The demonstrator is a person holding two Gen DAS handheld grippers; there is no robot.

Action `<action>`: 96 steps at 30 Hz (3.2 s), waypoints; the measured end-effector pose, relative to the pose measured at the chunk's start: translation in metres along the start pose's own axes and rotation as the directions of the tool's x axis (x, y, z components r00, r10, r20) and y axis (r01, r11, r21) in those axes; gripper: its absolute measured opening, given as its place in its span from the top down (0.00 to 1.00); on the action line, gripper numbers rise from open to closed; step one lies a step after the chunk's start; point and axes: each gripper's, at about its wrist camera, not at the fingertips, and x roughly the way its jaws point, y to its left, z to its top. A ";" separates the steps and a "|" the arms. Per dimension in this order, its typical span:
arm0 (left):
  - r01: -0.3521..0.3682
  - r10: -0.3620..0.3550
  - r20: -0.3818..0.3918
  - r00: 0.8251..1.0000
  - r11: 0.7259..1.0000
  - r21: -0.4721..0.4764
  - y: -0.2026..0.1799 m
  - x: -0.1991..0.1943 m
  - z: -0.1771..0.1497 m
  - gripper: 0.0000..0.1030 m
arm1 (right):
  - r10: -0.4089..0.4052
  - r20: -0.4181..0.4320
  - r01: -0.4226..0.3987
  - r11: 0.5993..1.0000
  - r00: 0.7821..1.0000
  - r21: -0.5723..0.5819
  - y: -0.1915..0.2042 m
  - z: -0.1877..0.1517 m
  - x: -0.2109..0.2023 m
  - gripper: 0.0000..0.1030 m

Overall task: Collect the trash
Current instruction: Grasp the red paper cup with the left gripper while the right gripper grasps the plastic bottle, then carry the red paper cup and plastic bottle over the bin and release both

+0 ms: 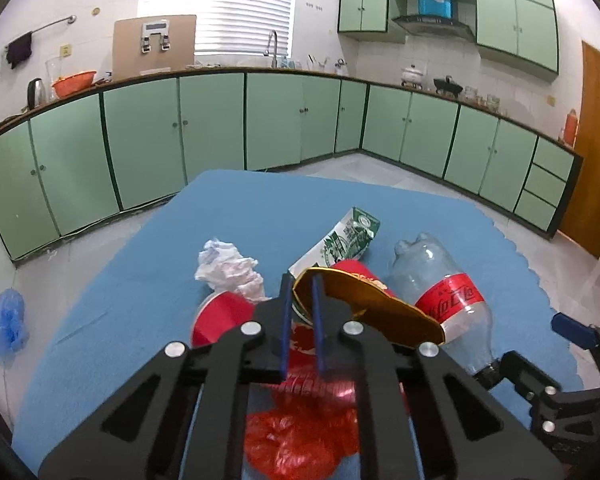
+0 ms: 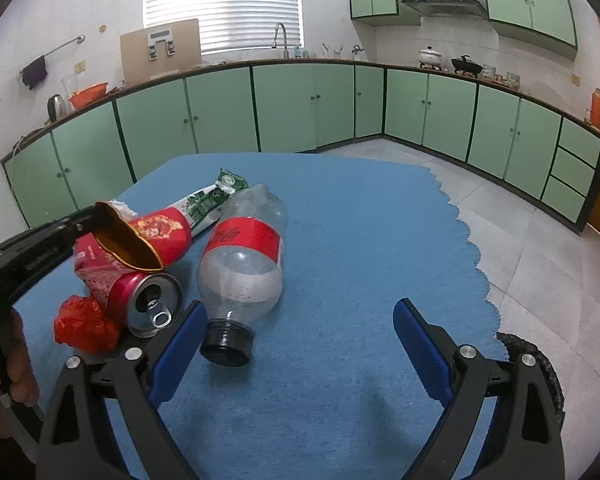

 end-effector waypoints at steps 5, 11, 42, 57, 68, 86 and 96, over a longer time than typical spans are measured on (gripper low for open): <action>-0.038 0.039 0.063 0.997 0.999 -0.011 0.004 -0.027 -0.011 0.94 | 0.013 -0.005 -0.013 1.000 1.000 0.002 0.003 -0.001 0.000 0.10; -0.064 0.067 0.056 0.996 0.997 -0.040 0.011 -0.030 -0.023 0.93 | 0.017 -0.033 -0.017 1.000 0.999 -0.017 0.012 -0.005 0.006 0.13; -0.012 0.015 0.125 0.992 1.000 -0.023 -0.008 -0.055 -0.011 0.95 | 0.068 -0.044 -0.068 0.998 0.997 -0.002 -0.001 0.010 -0.024 0.69; 0.099 -0.108 0.128 0.986 0.992 0.079 -0.085 -0.068 -0.008 0.95 | 0.013 0.009 -0.013 0.999 1.000 0.047 -0.066 0.017 -0.073 0.69; 0.230 -0.244 0.066 0.967 0.957 0.178 -0.175 -0.063 -0.024 0.95 | -0.105 0.020 0.101 0.985 0.994 0.141 -0.144 0.002 -0.109 0.69; 0.445 -0.420 -0.146 0.896 0.846 0.293 -0.316 -0.019 -0.064 0.70 | -0.297 -0.109 0.315 0.917 0.949 0.244 -0.277 -0.039 -0.109 0.59; 0.475 -0.450 -0.154 0.880 0.822 0.314 -0.323 -0.020 -0.075 0.48 | -0.356 -0.107 0.371 0.879 0.928 0.298 -0.303 -0.051 -0.119 0.50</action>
